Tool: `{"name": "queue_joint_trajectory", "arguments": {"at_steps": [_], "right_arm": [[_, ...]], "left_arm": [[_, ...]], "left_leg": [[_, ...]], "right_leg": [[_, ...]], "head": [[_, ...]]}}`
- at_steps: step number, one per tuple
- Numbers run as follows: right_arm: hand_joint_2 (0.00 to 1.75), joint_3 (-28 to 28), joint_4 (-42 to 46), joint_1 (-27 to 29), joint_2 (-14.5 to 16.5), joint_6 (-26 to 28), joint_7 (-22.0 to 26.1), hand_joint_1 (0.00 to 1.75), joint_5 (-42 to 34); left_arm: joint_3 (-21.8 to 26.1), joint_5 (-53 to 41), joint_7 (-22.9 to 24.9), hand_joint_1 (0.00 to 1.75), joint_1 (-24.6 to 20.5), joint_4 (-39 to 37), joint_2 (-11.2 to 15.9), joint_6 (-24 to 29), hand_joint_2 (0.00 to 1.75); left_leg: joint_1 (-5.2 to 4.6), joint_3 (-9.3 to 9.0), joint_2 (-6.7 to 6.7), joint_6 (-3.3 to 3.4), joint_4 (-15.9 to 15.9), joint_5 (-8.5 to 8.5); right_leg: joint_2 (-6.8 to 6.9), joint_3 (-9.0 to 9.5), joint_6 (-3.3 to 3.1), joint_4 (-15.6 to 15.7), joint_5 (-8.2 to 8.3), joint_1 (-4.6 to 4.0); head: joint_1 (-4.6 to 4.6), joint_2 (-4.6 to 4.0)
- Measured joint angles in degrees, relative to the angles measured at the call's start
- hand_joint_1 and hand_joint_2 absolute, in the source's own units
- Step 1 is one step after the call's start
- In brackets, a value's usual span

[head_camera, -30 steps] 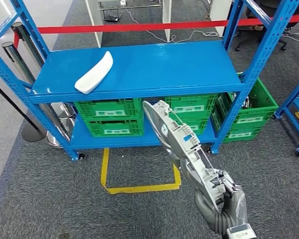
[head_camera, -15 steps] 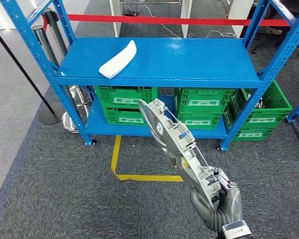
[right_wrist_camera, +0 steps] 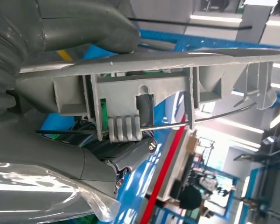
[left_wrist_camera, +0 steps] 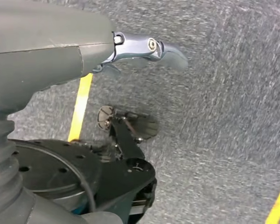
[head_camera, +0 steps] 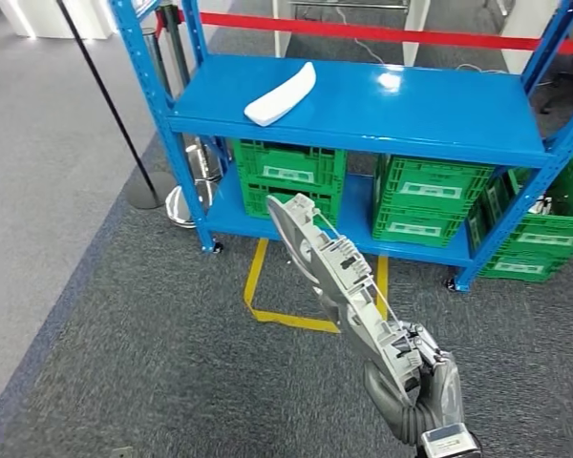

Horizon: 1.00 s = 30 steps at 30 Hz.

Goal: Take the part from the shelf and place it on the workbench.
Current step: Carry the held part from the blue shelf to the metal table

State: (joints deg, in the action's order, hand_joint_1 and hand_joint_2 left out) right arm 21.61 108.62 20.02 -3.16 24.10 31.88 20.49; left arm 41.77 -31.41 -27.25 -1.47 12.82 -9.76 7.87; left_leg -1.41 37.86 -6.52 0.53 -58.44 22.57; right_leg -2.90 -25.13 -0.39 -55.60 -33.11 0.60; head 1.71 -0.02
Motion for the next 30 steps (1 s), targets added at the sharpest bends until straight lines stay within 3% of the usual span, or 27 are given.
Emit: {"name": "queue_joint_trajectory", "arguments": {"at_steps": [2, 3, 4, 5, 6, 8, 9, 11, 12, 14, 16, 18, 20, 22, 30], "right_arm": [[1.75, 0.0, 0.0, 0.1, 0.1, 0.2, 0.0, 1.75, 0.2], [1.75, 0.0, 0.0, 0.2, 0.2, 0.3, 0.0, 1.75, 0.3], [1.75, 0.0, 0.0, 0.3, 0.2, 0.4, -0.1, 1.75, 0.4], [1.75, -0.1, 0.0, 0.4, 0.2, 0.5, -0.1, 1.75, 0.4], [1.75, -0.1, 0.0, 0.4, 0.2, 0.5, -0.1, 1.75, 0.5], [1.75, -0.1, 0.0, 0.4, 0.2, 0.6, -0.2, 1.75, 0.6], [1.75, -0.1, 0.0, 0.4, 0.2, 0.6, -0.3, 1.75, 0.7], [1.75, -0.1, 0.0, 0.5, 0.2, 0.7, -0.4, 1.75, 0.7], [1.75, -0.1, 0.0, 0.4, 0.2, 0.7, -0.4, 1.75, 0.8], [1.75, -0.1, 0.0, 0.4, 0.3, 0.8, -0.4, 1.75, 0.8], [1.75, -0.1, 0.1, 0.4, 0.3, 0.8, -0.5, 1.75, 0.8], [1.75, 0.0, 0.1, 0.4, 0.3, 0.8, -0.5, 1.75, 0.9], [1.75, 0.0, 0.1, 0.5, 0.3, 0.8, -0.5, 1.75, 0.9], [1.75, 0.0, 0.1, 0.5, 0.3, 0.8, -0.5, 1.75, 0.9], [1.75, 0.0, 0.1, 0.6, 0.3, 0.8, -0.5, 1.75, 0.9]], "left_arm": [[0.0, -0.1, 0.0, 0.00, 0.2, 0.0, 0.0, -0.1, 1.75], [0.0, -0.2, -0.1, 0.00, 0.2, 0.0, -0.1, -0.1, 1.75], [0.0, -0.3, -0.1, 0.00, 0.1, 0.0, 0.0, -0.1, 1.75], [0.0, -0.4, -0.1, 0.00, 0.0, 0.0, 0.0, -0.1, 1.75], [0.0, -0.4, -0.1, 0.00, -0.1, 0.0, 0.0, -0.2, 1.75], [0.0, -0.5, -0.2, 0.00, -0.2, 0.0, 0.0, -0.2, 1.75], [0.0, -0.6, -0.3, 0.00, -0.2, 0.0, 0.0, -0.2, 1.75], [0.0, -0.6, -0.4, 0.00, -0.2, 0.0, 0.1, -0.3, 1.75], [0.0, -0.6, -0.4, 0.00, -0.2, 0.0, 0.1, -0.3, 1.75], [0.0, -0.6, -0.4, 0.00, 0.0, 0.0, 0.1, -0.2, 1.75], [0.0, -0.6, -0.4, 0.00, 0.1, 0.0, 0.1, -0.2, 1.75], [0.0, -0.6, -0.4, 0.00, 0.0, 0.0, 0.1, -0.2, 1.75], [0.0, -0.6, -0.4, 0.00, -0.1, 0.0, 0.0, -0.2, 1.75], [0.0, -0.6, -0.4, 0.00, -0.1, 0.0, 0.0, -0.2, 1.75], [0.0, -0.6, -0.4, 0.00, -0.1, 0.0, 0.0, -0.3, 1.75]], "left_leg": [[0.23, 1.11, 2.70, -0.92, -4.0, 5.17], [0.50, 1.65, 4.15, -1.43, -7.4, 8.36], [0.90, 2.05, 5.07, -1.88, -11.0, 10.51], [1.30, 2.00, 5.59, -2.26, -13.8, 10.98], [1.69, 1.29, 5.94, -2.57, -15.1, 10.19], [2.26, -2.49, 6.65, -2.91, -12.2, 6.86], [2.32, -5.21, 7.64, -2.84, -8.5, 6.29], [1.82, -9.49, 9.57, -2.15, -1.6, 6.84], [1.47, -10.35, 10.09, -1.66, 0.3, 7.46], [1.16, -10.28, 9.42, -0.58, 1.7, 7.25], [1.24, -9.48, 8.43, 0.49, 2.6, 6.30], [1.09, -8.14, 7.41, 1.36, 2.8, 5.13], [0.78, -7.06, 6.60, 1.77, 2.7, 4.36], [0.67, -6.78, 6.37, 1.88, 2.7, 4.14], [0.45, -6.10, 5.78, 2.00, 2.5, 3.62]], "right_leg": [[1.87, -1.17, -0.41, 0.0, 1.05, 0.19], [2.80, -1.74, -0.50, -0.1, 1.52, 0.14], [3.76, -2.31, -0.50, -0.2, 1.92, 0.11], [4.74, -2.95, -0.37, -0.5, 2.30, 0.11], [5.68, -3.70, -0.21, -0.9, 2.62, 0.16], [7.29, -5.16, 0.19, -1.8, 3.13, 0.30], [7.92, -5.69, 0.44, -2.2, 3.32, 0.35], [9.11, -6.24, 1.20, -2.5, 3.87, 0.35], [9.70, -6.39, 1.64, -2.5, 4.23, 0.37], [10.67, -6.66, 2.52, -2.3, 4.86, 0.49], [8.83, -7.58, 2.97, -3.6, 3.07, 0.69], [5.12, -9.54, 2.91, -9.2, -1.85, 0.68], [3.44, -11.19, 2.70, -15.0, -5.51, 0.49], [3.24, -11.60, 2.63, -16.6, -6.24, 0.43], [3.11, -11.80, 2.42, -18.6, -6.22, 0.18]], "head": [[-0.57, -0.01], [-0.83, -0.01], [-0.99, -0.01], [-1.02, -0.01], [-1.03, -0.01], [-1.09, -0.01], [-1.10, -0.01], [-1.10, -0.01], [-1.13, -0.01], [-1.11, -0.01], [-1.02, -0.01], [-0.83, -0.01], [-0.70, -0.01], [-0.70, -0.01], [-0.72, -0.01]]}}
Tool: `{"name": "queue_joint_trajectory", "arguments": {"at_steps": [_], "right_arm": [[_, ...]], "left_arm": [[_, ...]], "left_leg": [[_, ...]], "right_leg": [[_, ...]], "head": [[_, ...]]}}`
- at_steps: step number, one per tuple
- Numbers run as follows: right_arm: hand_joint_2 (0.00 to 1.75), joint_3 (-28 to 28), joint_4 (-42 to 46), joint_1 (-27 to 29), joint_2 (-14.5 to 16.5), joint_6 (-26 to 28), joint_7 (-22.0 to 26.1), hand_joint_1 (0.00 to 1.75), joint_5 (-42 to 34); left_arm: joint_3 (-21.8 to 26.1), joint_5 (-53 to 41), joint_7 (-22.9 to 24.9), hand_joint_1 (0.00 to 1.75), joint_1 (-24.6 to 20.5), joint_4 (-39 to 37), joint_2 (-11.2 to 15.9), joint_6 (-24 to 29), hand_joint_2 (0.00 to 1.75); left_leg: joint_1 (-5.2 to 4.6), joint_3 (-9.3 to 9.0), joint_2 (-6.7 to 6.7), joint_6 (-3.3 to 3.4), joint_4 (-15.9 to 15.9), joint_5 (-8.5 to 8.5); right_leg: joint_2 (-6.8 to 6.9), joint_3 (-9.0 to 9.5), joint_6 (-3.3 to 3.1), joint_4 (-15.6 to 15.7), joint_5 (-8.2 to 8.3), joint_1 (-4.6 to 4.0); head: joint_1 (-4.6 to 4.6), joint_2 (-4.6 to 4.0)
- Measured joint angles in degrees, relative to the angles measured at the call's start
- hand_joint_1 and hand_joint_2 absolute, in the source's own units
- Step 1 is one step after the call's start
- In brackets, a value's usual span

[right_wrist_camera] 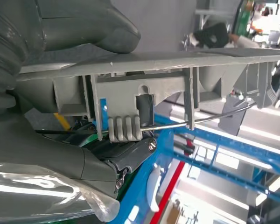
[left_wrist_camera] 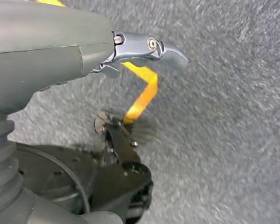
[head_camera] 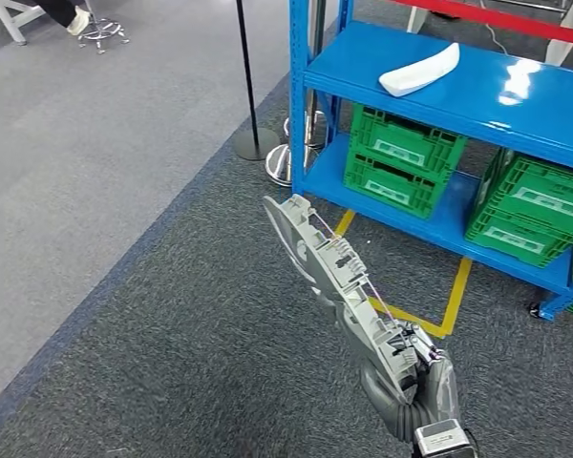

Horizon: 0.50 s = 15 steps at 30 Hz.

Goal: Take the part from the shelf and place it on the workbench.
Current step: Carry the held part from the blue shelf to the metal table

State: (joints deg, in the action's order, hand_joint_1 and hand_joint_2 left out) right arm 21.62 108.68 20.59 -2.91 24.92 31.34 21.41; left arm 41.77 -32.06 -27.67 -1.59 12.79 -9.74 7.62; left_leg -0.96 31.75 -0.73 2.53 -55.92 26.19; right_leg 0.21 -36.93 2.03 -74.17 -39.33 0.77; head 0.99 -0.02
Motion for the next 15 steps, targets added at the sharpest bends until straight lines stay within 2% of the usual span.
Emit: {"name": "queue_joint_trajectory", "arguments": {"at_steps": [1, 3, 4, 5, 6, 7, 8, 9, 10, 11, 13, 14, 15], "right_arm": [[1.75, 0.0, 0.0, 0.0, 0.0, 0.0, 0.0, 1.75, 0.0], [1.75, 0.0, 0.0, 0.1, 0.0, 0.0, 0.0, 1.75, 0.1], [1.75, 0.0, 0.1, 0.3, 0.0, 0.1, -0.1, 1.75, 0.2], [1.75, 0.0, 0.2, 0.4, 0.0, 0.2, -0.1, 1.75, 0.4], [1.75, 0.0, 0.3, 0.6, 0.1, 0.3, -0.2, 1.75, 0.6], [1.75, 0.0, 0.3, 0.7, 0.1, 0.4, -0.3, 1.75, 0.7], [1.75, 0.0, 0.4, 0.7, 0.1, 0.5, -0.4, 1.75, 0.7], [1.75, -0.1, 0.4, 0.8, 0.1, 0.5, -0.5, 1.75, 0.8], [1.75, 0.0, 0.4, 0.8, 0.1, 0.6, -0.6, 1.75, 0.8], [1.75, 0.0, 0.4, 0.8, 0.1, 0.6, -0.7, 1.75, 0.9], [1.75, 0.1, 0.6, 0.8, 0.1, 0.7, -0.8, 1.75, 1.1], [1.75, 0.1, 0.7, 0.8, 0.1, 0.8, -0.8, 1.75, 1.2], [1.75, 0.2, 0.8, 0.8, 0.1, 0.9, -0.9, 1.75, 1.3]], "left_arm": [[0.0, 0.0, 0.0, 0.00, 0.0, 0.0, 0.0, 0.0, 1.75], [0.0, 0.0, 0.0, 0.00, 0.0, 0.0, 0.0, -0.1, 1.75], [0.0, -0.1, 0.0, 0.00, 0.0, 0.0, 0.0, -0.3, 1.75], [0.0, -0.2, 0.0, 0.00, 0.0, 0.0, 0.0, -0.5, 1.75], [0.0, -0.4, -0.1, 0.00, 0.0, 0.0, 0.1, -0.8, 1.75], [0.0, -0.6, -0.2, 0.00, 0.1, 0.0, 0.1, -1.1, 1.75], [0.0, -0.7, -0.2, 0.00, 0.0, 0.0, 0.1, -1.3, 1.75], [0.0, -0.9, -0.2, 0.00, 0.0, 0.0, 0.1, -1.5, 1.75], [0.0, -1.0, -0.2, 0.00, 0.1, 0.0, 0.1, -1.6, 1.75], [0.0, -1.2, -0.2, 0.00, 0.2, 0.0, 0.1, -1.7, 1.75], [0.0, -1.4, -0.3, 0.00, 0.2, 0.0, 0.2, -1.7, 1.75], [0.0, -1.5, -0.3, 0.00, 0.2, 0.0, 0.3, -1.7, 1.75], [0.0, -1.6, -0.3, 0.00, 0.2, 0.0, 0.3, -1.7, 1.75]], "left_leg": [[-0.14, 0.60, -0.52, 0.01, -0.2, -0.40], [-0.43, 2.78, -2.73, -0.28, -1.0, -2.06], [-0.54, 4.33, -3.04, -0.90, -2.5, -1.81], [-0.50, 5.80, -2.85, -1.63, -4.7, -0.64], [-0.34, 7.15, -2.06, -2.39, -7.9, 1.47], [-0.04, 8.28, -0.71, -3.12, -11.8, 4.31], [0.36, 8.95, -0.21, -3.50, -15.2, 5.86], [0.73, 9.07, 0.10, -3.79, -17.5, 6.33], [0.99, 8.23, 0.30, -3.94, -17.7, 5.69], [1.16, 6.42, 0.56, -3.93, -15.8, 4.44], [0.90, 0.94, 2.28, -3.25, -7.7, 2.19], [0.53, -1.22, 3.37, -2.72, -4.0, 1.84], [0.13, -2.49, 4.18, -2.21, -1.6, 1.82]], "right_leg": [[-0.09, 0.78, -0.24, 0.4, 1.10, -0.22], [-2.37, 6.34, -1.08, 8.7, 4.33, -0.61], [-2.63, 8.80, -1.76, 13.3, 5.97, -0.58], [-2.62, 10.46, -2.28, 17.1, 6.79, -0.46], [-1.32, 10.14, -2.56, 17.7, 7.10, -0.32], [0.24, 9.60, -2.88, 17.8, 7.57, -0.19], [1.15, 9.28, -2.82, 17.7, 7.82, -0.21], [2.04, 8.94, -2.74, 17.7, 8.05, -0.22], [2.90, 8.67, -2.62, 17.7, 8.27, -0.21], [3.68, 8.56, -2.47, 17.7, 8.48, -0.22], [5.07, 8.50, -2.10, 17.6, 8.84, -0.26], [5.72, 8.45, -1.80, 17.6, 9.08, -0.25], [6.37, 8.27, -1.46, 17.6, 9.32, -0.20]], "head": [[-0.02, 0.00], [-0.03, 0.00], [-0.26, 0.00], [-0.46, 0.00], [-0.69, 0.00], [-0.92, 0.00], [-0.93, 0.00], [-0.96, 0.00], [-0.96, 0.00], [-0.96, 0.00], [-0.95, 0.00], [-0.92, 0.00], [-0.92, 0.00]]}}
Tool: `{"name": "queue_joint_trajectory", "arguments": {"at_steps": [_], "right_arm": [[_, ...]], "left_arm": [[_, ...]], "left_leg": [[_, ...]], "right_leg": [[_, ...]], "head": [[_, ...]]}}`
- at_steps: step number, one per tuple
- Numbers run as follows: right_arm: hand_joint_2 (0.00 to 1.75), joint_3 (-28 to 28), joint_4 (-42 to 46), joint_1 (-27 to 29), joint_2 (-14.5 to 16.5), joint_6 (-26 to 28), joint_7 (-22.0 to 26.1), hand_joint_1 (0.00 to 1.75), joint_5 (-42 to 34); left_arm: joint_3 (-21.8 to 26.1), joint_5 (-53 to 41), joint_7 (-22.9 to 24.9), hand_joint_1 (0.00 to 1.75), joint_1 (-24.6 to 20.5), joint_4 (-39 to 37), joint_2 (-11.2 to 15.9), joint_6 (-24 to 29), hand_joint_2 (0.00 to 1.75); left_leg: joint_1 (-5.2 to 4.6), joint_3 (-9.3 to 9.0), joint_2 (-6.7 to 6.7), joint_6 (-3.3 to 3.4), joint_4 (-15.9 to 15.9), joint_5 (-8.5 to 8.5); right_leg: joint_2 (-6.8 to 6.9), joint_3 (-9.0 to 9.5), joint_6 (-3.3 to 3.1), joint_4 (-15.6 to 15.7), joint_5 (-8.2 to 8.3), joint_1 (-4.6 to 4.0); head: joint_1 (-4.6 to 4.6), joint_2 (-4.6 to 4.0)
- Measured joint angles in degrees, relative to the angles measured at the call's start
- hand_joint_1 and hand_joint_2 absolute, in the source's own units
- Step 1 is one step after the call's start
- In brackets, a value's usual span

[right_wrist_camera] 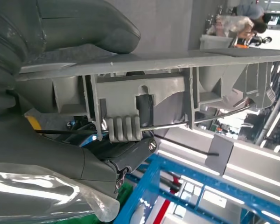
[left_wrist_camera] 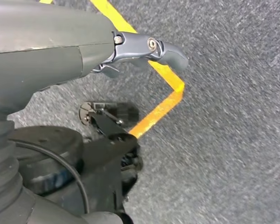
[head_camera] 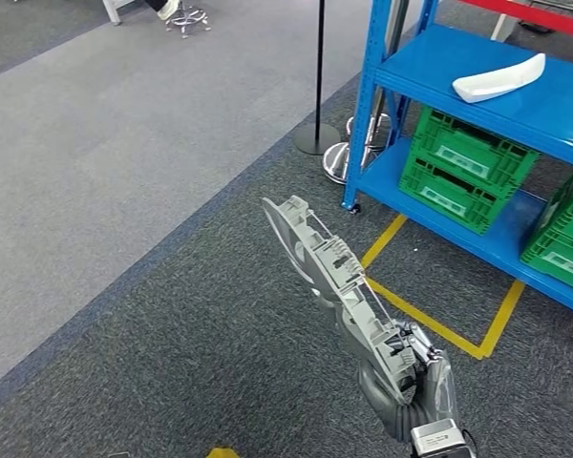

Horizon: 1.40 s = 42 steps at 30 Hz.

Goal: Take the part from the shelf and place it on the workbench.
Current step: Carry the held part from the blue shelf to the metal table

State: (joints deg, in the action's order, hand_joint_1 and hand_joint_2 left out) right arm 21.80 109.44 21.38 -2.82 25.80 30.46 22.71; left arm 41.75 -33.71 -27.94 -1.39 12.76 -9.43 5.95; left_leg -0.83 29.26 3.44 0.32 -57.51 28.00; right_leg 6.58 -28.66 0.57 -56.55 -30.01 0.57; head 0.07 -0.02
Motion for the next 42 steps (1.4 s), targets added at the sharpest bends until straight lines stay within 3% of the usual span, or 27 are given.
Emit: {"name": "queue_joint_trajectory", "arguments": {"at_steps": [1, 3, 5, 7, 9, 10, 12, 13, 14, 16, 18, 20, 22, 24, 25, 26, 27, 29, 31, 33, 34, 36, 37, 39, 40, 41, 42], "right_arm": [[1.75, 0.1, 0.0, 0.0, 0.0, 0.1, -0.1, 1.75, 0.1], [1.75, 0.1, 0.2, -0.1, 0.0, 0.1, -0.2, 1.75, 0.2], [1.75, 0.2, 0.4, -0.1, 0.0, 0.2, -0.4, 1.75, 0.3], [1.75, 0.2, 0.5, 0.0, 0.0, 0.2, -0.5, 1.75, 0.3], [1.75, 0.3, 0.5, 0.1, 0.0, 0.3, -0.6, 1.75, 0.3], [1.75, 0.3, 0.5, 0.3, 0.0, 0.3, -0.6, 1.75, 0.3], [1.75, 0.2, 0.5, 0.5, 0.0, 0.3, -0.7, 1.75, 0.3], [1.75, 0.3, 0.5, 0.4, 0.0, 0.3, -0.7, 1.75, 0.3], [1.75, 0.3, 0.5, 0.4, 0.0, 0.3, -0.7, 1.75, 0.4], [1.75, 0.3, 0.7, 0.5, 0.0, 0.3, -0.7, 1.75, 0.4], [1.75, 0.2, 0.7, 0.6, 0.0, 0.3, -0.9, 1.75, 0.5], [1.75, 0.3, 0.8, 0.6, 0.0, 0.4, -1.0, 1.75, 0.5], [1.75, 0.3, 0.9, 0.6, 0.0, 0.5, -1.0, 1.75, 0.6], [1.75, 0.3, 1.0, 0.6, 0.0, 0.5, -1.0, 1.75, 0.8], [1.75, 0.2, 1.0, 0.6, 0.0, 0.5, -1.1, 1.75, 0.8], [1.75, 0.3, 1.0, 0.6, 0.0, 0.5, -1.1, 1.75, 0.9], [1.75, 0.3, 1.1, 0.6, 0.0, 0.5, -1.2, 1.75, 1.0], [1.75, 0.3, 1.1, 0.6, 0.0, 0.5, -1.2, 1.75, 1.1], [1.75, 0.4, 1.2, 0.6, 0.0, 0.6, -1.2, 1.75, 1.2], [1.75, 0.4, 1.2, 0.6, 0.0, 0.6, -1.3, 1.75, 1.2], [1.75, 0.4, 1.3, 0.5, 0.0, 0.6, -1.3, 1.75, 1.2], [1.75, 0.4, 1.4, 0.5, 0.0, 0.6, -1.4, 1.75, 1.2], [1.75, 0.4, 1.4, 0.5, 0.0, 0.6, -1.4, 1.75, 1.2], [1.75, 0.4, 1.5, 0.6, 0.0, 0.7, -1.4, 1.75, 1.2], [1.75, 0.4, 1.4, 0.8, 0.0, 0.7, -1.4, 1.75, 1.2], [1.75, 0.4, 1.4, 0.8, 0.0, 0.7, -1.4, 1.75, 1.2], [1.75, 0.4, 1.4, 0.9, 0.0, 0.7, -1.5, 1.75, 1.2]], "left_arm": [[0.0, -0.1, 0.0, 0.00, 0.0, 0.0, 0.1, 0.0, 1.75], [0.0, -0.2, 0.0, 0.00, 0.3, 0.0, 0.0, 0.1, 1.75], [0.0, -0.4, 0.0, 0.00, 0.3, 0.0, 0.0, 0.2, 1.75], [0.0, -0.5, 0.0, 0.00, 0.1, 0.0, 0.0, 0.2, 1.75], [0.0, -0.5, 0.0, 0.00, 0.0, 0.0, -0.1, 0.2, 1.75], [0.0, -0.5, 0.0, 0.00, 0.0, 0.0, -0.2, 0.2, 1.75], [0.0, -0.6, 0.0, 0.00, 0.0, 0.0, -0.2, 0.2, 1.75], [0.0, -0.6, 0.0, 0.00, 0.0, 0.0, -0.2, 0.2, 1.75], [0.0, -0.6, 0.0, 0.00, -0.1, 0.0, -0.2, 0.2, 1.75], [0.0, -0.8, 0.0, 0.00, -0.1, 0.0, -0.2, 0.2, 1.75], [0.0, -1.1, -0.1, 0.00, 0.1, 0.0, -0.1, 0.2, 1.75], [0.0, -1.3, -0.1, 0.00, 0.2, 0.0, -0.1, 0.2, 1.75], [0.0, -1.4, -0.1, 0.00, 0.0, 0.0, -0.1, 0.1, 1.75], [0.0, -1.6, -0.1, 0.00, -0.1, 0.0, -0.1, 0.1, 1.75], [0.0, -1.6, -0.1, 0.00, -0.1, 0.0, -0.1, 0.1, 1.75], [0.0, -1.7, -0.1, 0.00, 0.0, 0.0, -0.1, 0.1, 1.75], [0.0, -1.7, -0.1, 0.00, 0.0, 0.0, -0.1, 0.1, 1.75], [0.0, -1.7, -0.1, 0.00, -0.1, 0.0, -0.1, 0.1, 1.75], [0.0, -1.8, -0.1, 0.00, -0.2, 0.0, -0.1, 0.2, 1.75], [0.0, -1.8, -0.1, 0.00, -0.1, 0.0, -0.1, 0.2, 1.75], [0.0, -1.8, -0.1, 0.00, 0.0, 0.0, -0.1, 0.3, 1.75], [0.0, -1.9, -0.1, 0.00, 0.1, 0.0, 0.0, 0.4, 1.75], [0.0, -2.0, -0.1, 0.00, 0.0, 0.0, -0.1, 0.4, 1.75], [0.0, -2.3, -0.1, 0.00, -0.2, 0.0, -0.2, 0.4, 1.75], [0.0, -2.4, -0.1, 0.00, -0.1, 0.0, -0.2, 0.4, 1.75], [0.0, -2.4, -0.1, 0.00, -0.1, 0.0, -0.3, 0.4, 1.75], [0.0, -2.5, -0.1, 0.00, -0.1, 0.0, -0.3, 0.5, 1.75]], "left_leg": [[-0.37, -0.29, 0.30, 0.40, 1.1, 0.23], [-0.54, -0.21, -0.59, 1.25, 2.2, -0.38], [-0.19, -0.45, -1.69, 2.20, 3.5, -1.35], [0.01, -0.36, -2.87, 2.62, 3.9, -1.81], [-0.04, -0.01, -4.27, 2.62, 3.5, -1.82], [-0.03, 0.17, -5.09, 2.55, 3.2, -1.77], [0.13, 0.63, -6.76, 2.13, 2.0, -1.42], [0.14, 1.07, -7.56, 1.76, 1.2, -1.11], [0.16, 1.65, -8.26, 1.43, 0.2, -0.82], [0.21, 2.85, -9.41, 0.89, -1.0, -0.63], [0.40, 3.54, -10.05, 0.46, -1.4, -0.72], [0.37, 4.69, -8.12, -0.14, -3.6, 0.58], [0.53, 7.59, -5.09, -0.78, -9.9, 3.79], [0.87, 10.72, -4.03, -1.11, -16.4, 6.20], [0.98, 11.20, -3.91, -1.12, -17.4, 6.04], [1.01, 10.66, -3.80, -1.01, -16.3, 4.88], [0.95, 9.05, -3.38, -0.76, -13.0, 2.91], [0.33, 5.33, -0.89, -0.07, -5.2, -0.13], [-0.45, 3.90, 0.93, 0.55, -1.6, -0.75], [-0.68, 4.02, -0.01, 1.10, -1.0, -0.95], [-0.61, 3.85, -0.70, 1.41, -0.6, -1.20], [-0.36, 3.38, -2.09, 2.14, 0.2, -1.73], [-0.35, 3.34, -2.77, 2.38, 0.3, -1.83], [-0.46, 3.38, -4.30, 2.63, 0.3, -1.86], [-0.53, 3.34, -5.11, 2.68, 0.3, -1.85], [-0.57, 3.28, -5.95, 2.69, 0.2, -1.85], [-0.59, 3.21, -6.80, 2.67, 0.1, -1.84]], "right_leg": [[0.63, -0.18, 0.36, 0.1, 0.24, 0.07], [1.28, -0.22, 0.99, 0.3, 0.28, 0.24], [-1.42, -1.33, 1.28, -1.9, -1.48, 0.29], [-5.27, -4.63, 1.41, -8.7, -4.76, 0.37], [-6.48, -7.82, 1.65, -15.1, -6.47, 0.42], [-6.58, -8.20, 1.80, -15.5, -5.79, 0.45], [-7.11, -5.85, 2.09, -9.9, -1.89, 0.74], [-8.48, -4.20, 2.32, -6.3, -0.58, 0.99], [-9.74, -2.84, 2.38, -3.7, 0.03, 1.20], [-11.26, -2.05, 2.15, -2.3, -0.50, 1.27], [-9.98, -2.16, 1.48, -2.5, -0.36, 1.26], [-8.56, -2.13, 0.87, -2.5, -0.18, 1.41], [-6.97, -2.17, 0.51, -2.5, -0.15, 1.33], [-5.26, -2.23, 0.42, -2.5, -0.22, 1.18], [-4.48, -2.23, 0.40, -2.5, -0.26, 1.14], [-3.75, -2.20, 0.39, -2.5, -0.30, 1.10], [-3.08, -2.13, 0.43, -2.4, -0.35, 1.08], [-1.85, -2.00, 0.63, -2.4, -0.49, 0.96], [-0.68, -1.96, 1.15, -2.2, -0.52, 0.80], [0.55, -1.80, 1.88, -1.8, -0.57, 0.78], [0.23, -1.79, 2.13, -2.0, -0.94, 0.85], [-2.69, -3.22, 2.30, -5.4, -3.18, 0.95], [-4.66, -4.89, 2.20, -8.9, -4.92, 0.93], [-6.35, -8.71, 2.04, -16.2, -7.57, 0.63], [-6.53, -9.85, 1.95, -18.0, -7.56, 0.44], [-6.63, -9.88, 1.83, -17.3, -6.35, 0.28], [-6.91, -8.89, 1.67, -14.6, -4.24, 0.18]], "head": [[0.01, 0.00], [-0.01, 0.00], [0.13, 0.00], [0.35, 0.00], [0.45, 0.00], [0.45, 0.00], [0.45, 0.00], [0.50, 0.00], [0.52, 0.01], [0.51, 0.02], [0.42, 0.02], [0.09, 0.02], [-0.31, 0.02], [-0.38, 0.02], [-0.38, 0.02], [-0.38, 0.02], [-0.38, 0.02], [-0.39, 0.02], [-0.41, 0.02], [-0.43, 0.02], [-0.39, 0.02], [-0.26, 0.01], [-0.16, 0.00], [-0.04, 0.00], [-0.04, 0.00], [-0.04, 0.00], [-0.04, 0.00]]}}
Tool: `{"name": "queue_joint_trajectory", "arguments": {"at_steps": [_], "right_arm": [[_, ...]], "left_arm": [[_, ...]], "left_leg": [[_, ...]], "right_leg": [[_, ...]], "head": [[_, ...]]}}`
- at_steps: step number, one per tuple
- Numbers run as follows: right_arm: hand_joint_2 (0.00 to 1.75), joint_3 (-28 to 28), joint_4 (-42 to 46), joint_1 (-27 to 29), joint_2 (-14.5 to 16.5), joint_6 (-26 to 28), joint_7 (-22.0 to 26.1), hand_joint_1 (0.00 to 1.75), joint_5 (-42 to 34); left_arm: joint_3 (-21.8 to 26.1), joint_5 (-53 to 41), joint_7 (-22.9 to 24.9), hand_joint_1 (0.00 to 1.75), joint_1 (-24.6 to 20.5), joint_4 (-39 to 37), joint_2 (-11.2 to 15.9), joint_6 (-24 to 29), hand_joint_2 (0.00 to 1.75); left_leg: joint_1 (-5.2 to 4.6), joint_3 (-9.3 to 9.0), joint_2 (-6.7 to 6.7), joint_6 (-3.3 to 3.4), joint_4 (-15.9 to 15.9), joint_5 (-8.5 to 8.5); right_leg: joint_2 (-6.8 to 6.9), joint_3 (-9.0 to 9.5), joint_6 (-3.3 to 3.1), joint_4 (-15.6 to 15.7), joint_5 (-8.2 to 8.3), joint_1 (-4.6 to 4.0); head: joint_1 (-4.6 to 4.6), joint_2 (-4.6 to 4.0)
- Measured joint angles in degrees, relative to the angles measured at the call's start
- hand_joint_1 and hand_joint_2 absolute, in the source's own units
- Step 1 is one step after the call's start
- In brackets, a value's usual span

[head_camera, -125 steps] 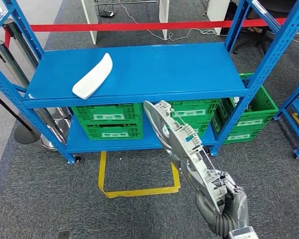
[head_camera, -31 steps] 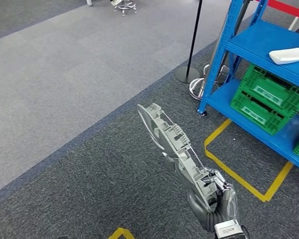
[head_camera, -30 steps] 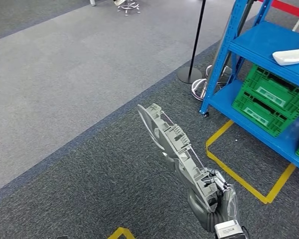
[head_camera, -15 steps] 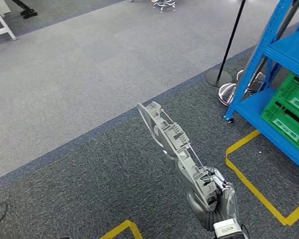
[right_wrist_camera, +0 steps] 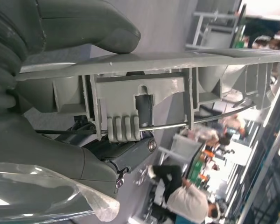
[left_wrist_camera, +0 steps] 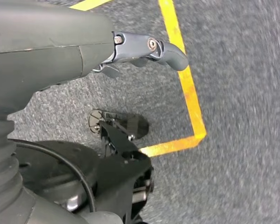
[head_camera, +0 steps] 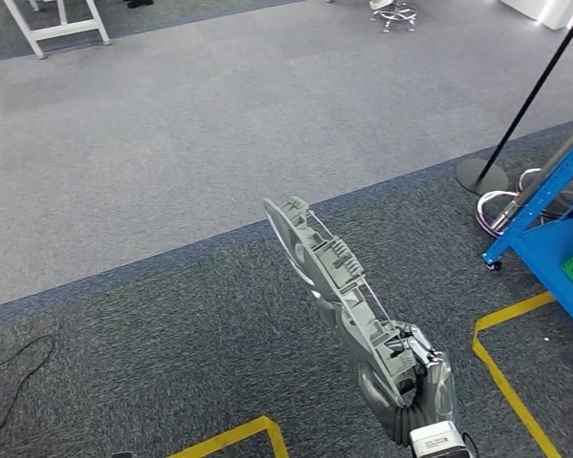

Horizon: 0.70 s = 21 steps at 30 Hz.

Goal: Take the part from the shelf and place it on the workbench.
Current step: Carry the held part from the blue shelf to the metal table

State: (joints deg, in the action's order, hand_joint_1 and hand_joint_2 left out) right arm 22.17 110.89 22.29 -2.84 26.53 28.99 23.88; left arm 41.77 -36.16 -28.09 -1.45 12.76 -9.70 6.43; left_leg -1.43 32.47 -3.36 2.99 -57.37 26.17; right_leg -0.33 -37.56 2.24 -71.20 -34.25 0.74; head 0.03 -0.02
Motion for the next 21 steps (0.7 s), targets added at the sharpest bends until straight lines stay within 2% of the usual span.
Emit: {"name": "queue_joint_trajectory", "arguments": {"at_steps": [1, 2, 3, 4, 5, 6, 7, 9, 10, 11, 12, 13, 14, 15, 16, 18, 19, 20, 21], "right_arm": [[1.75, 0.0, 0.0, 0.0, 0.0, 0.0, 0.0, 1.75, 0.0], [1.75, 0.0, 0.1, 0.0, 0.0, 0.0, 0.0, 1.75, 0.0], [1.75, 0.0, 0.1, 0.0, 0.0, 0.0, 0.1, 1.75, 0.1], [1.75, 0.0, 0.2, 0.0, 0.0, 0.0, 0.1, 1.75, 0.1], [1.75, 0.0, 0.3, 0.1, 0.0, 0.1, 0.1, 1.75, 0.1], [1.75, 0.0, 0.3, 0.1, 0.0, 0.1, 0.2, 1.75, 0.1], [1.75, -0.1, 0.3, 0.1, 0.0, 0.1, 0.2, 1.75, 0.1], [1.75, -0.1, 0.4, 0.1, 0.0, 0.2, 0.2, 1.75, 0.2], [1.75, -0.1, 0.4, 0.2, 0.0, 0.2, 0.2, 1.75, 0.2], [1.75, -0.2, 0.5, 0.2, 0.0, 0.3, 0.2, 1.75, 0.2], [1.75, -0.2, 0.6, 0.3, 0.0, 0.3, 0.2, 1.75, 0.2], [1.75, -0.2, 0.6, 0.3, 0.0, 0.3, 0.2, 1.75, 0.2], [1.75, -0.2, 0.6, 0.3, 0.0, 0.3, 0.2, 1.75, 0.2], [1.75, -0.2, 0.6, 0.3, 0.0, 0.3, 0.2, 1.75, 0.2], [1.75, -0.2, 0.6, 0.3, 0.0, 0.3, 0.2, 1.75, 0.2], [1.75, -0.2, 0.6, 0.3, 0.0, 0.3, 0.2, 1.75, 0.2], [1.75, -0.2, 0.6, 0.3, 0.0, 0.3, 0.2, 1.75, 0.2], [1.75, -0.2, 0.6, 0.3, 0.0, 0.3, 0.2, 1.75, 0.3], [1.75, -0.2, 0.6, 0.3, 0.0, 0.3, 0.2, 1.75, 0.3]], "left_arm": [[0.0, 0.0, 0.0, 0.00, 0.0, 0.0, 0.0, 0.0, 1.75], [0.0, -0.1, 0.0, 0.00, 0.0, 0.0, -0.1, 0.1, 1.75], [0.0, -0.1, 0.0, 0.00, -0.1, 0.0, -0.1, 0.1, 1.75], [0.0, -0.1, 0.0, 0.00, -0.1, 0.0, -0.1, 0.1, 1.75], [0.0, -0.1, 0.0, 0.00, -0.1, 0.0, -0.1, 0.1, 1.75], [0.0, -0.1, 0.0, 0.00, 0.0, 0.0, -0.1, 0.1, 1.75], [0.0, -0.1, 0.0, 0.00, 0.1, 0.0, -0.1, 0.1, 1.75], [0.0, -0.1, 0.0, 0.00, 0.1, 0.0, -0.1, 0.2, 1.75], [0.0, -0.1, -0.1, 0.00, 0.0, 0.0, -0.1, 0.2, 1.75], [0.0, -0.1, -0.1, 0.00, -0.1, 0.0, -0.2, 0.2, 1.75], [0.0, -0.1, -0.1, 0.00, -0.2, 0.0, -0.2, 0.2, 1.75], [0.0, -0.1, -0.1, 0.00, -0.2, 0.0, -0.2, 0.2, 1.75], [0.0, -0.1, -0.1, 0.00, -0.1, 0.0, -0.2, 0.2, 1.75], [0.0, -0.2, -0.1, 0.00, 0.0, 0.0, -0.2, 0.2, 1.75], [0.0, -0.2, -0.1, 0.00, 0.0, 0.0, -0.2, 0.2, 1.75], [0.0, -0.3, -0.1, 0.00, -0.1, 0.0, -0.2, 0.2, 1.75], [0.0, -0.4, -0.1, 0.00, -0.2, 0.0, -0.2, 0.1, 1.75], [0.0, -0.5, -0.1, 0.00, -0.2, 0.0, -0.2, 0.1, 1.75], [0.0, -0.5, -0.1, 0.00, -0.2, 0.0, -0.2, 0.1, 1.75]], "left_leg": [[0.01, -0.01, -0.79, -0.05, -0.2, 0.07], [-0.06, 0.13, -1.50, -0.17, -0.5, 0.19], [-0.06, 0.43, -2.14, -0.34, -0.9, 0.29], [-0.01, 0.78, -2.74, -0.57, -1.1, 0.33], [0.06, 1.13, -3.33, -0.82, -1.3, 0.28], [0.19, 1.39, -3.93, -1.03, -1.4, 0.21], [0.19, 1.56, -3.76, -1.30, -1.7, 0.35], [0.19, 2.85, -1.22, -2.03, -4.6, 2.08], [0.33, 4.27, 0.62, -2.50, -7.6, 3.69], [0.61, 6.14, 1.88, -2.94, -11.4, 5.43], [0.95, 7.91, 2.46, -3.27, -14.9, 6.72], [1.29, 9.05, 2.70, -3.51, -17.1, 7.10], [1.57, 9.16, 2.83, -3.65, -17.1, 6.36], [1.75, 8.17, 3.05, -3.69, -15.0, 4.69], [1.82, 6.36, 3.68, -3.61, -11.3, 2.55], [1.26, 2.95, 6.42, -3.13, -4.5, 0.19], [0.87, 2.16, 7.46, -2.77, -2.6, -0.03], [0.49, 2.01, 7.96, -2.42, -2.0, 0.28], [0.27, 2.12, 7.49, -2.03, -1.7, 0.29]], "right_leg": [[-0.87, 1.69, -0.18, 4.1, 2.33, -0.01], [-2.27, 3.36, -0.31, 8.0, 3.92, 0.11], [-3.44, 4.69, -0.42, 10.7, 4.79, 0.21], [-4.30, 5.41, -0.52, 12.2, 4.95, 0.25], [-4.44, 5.64, -0.63, 12.4, 4.73, 0.21], [-3.83, 5.80, -0.83, 12.5, 4.82, 0.19], [-3.16, 5.92, -1.04, 12.7, 4.89, 0.22], [-1.62, 6.33, -1.53, 13.0, 4.91, 0.41], [-0.75, 6.52, -1.69, 13.0, 4.80, 0.39], [0.11, 6.64, -1.83, 13.0, 4.65, 0.36], [0.97, 6.73, -1.88, 13.0, 4.52, 0.33], [1.78, 6.83, -1.86, 13.0, 4.38, 0.32], [2.54, 6.96, -1.79, 13.0, 4.23, 0.33], [3.24, 7.17, -1.68, 13.0, 4.07, 0.33], [3.92, 7.44, -1.51, 13.0, 3.88, 0.34], [5.08, 7.82, -0.98, 13.1, 3.44, 0.22], [5.68, 7.95, -0.64, 13.1, 3.24, 0.12], [6.25, 8.06, -0.31, 13.2, 3.09, 0.05], [6.91, 8.30, 0.02, 13.3, 2.97, 0.01]], "head": [[0.00, 0.00], [-0.01, 0.00], [-0.02, 0.00], [-0.04, 0.00], [-0.05, 0.00], [-0.08, 0.00], [-0.08, 0.00], [-0.38, 0.00], [-0.51, 0.00], [-0.66, 0.00], [-0.64, 0.00], [-0.67, 0.00], [-0.67, 0.00], [-0.68, 0.00], [-0.68, 0.00], [-0.68, 0.00], [-0.66, 0.00], [-0.64, 0.00], [-0.65, 0.00]]}}
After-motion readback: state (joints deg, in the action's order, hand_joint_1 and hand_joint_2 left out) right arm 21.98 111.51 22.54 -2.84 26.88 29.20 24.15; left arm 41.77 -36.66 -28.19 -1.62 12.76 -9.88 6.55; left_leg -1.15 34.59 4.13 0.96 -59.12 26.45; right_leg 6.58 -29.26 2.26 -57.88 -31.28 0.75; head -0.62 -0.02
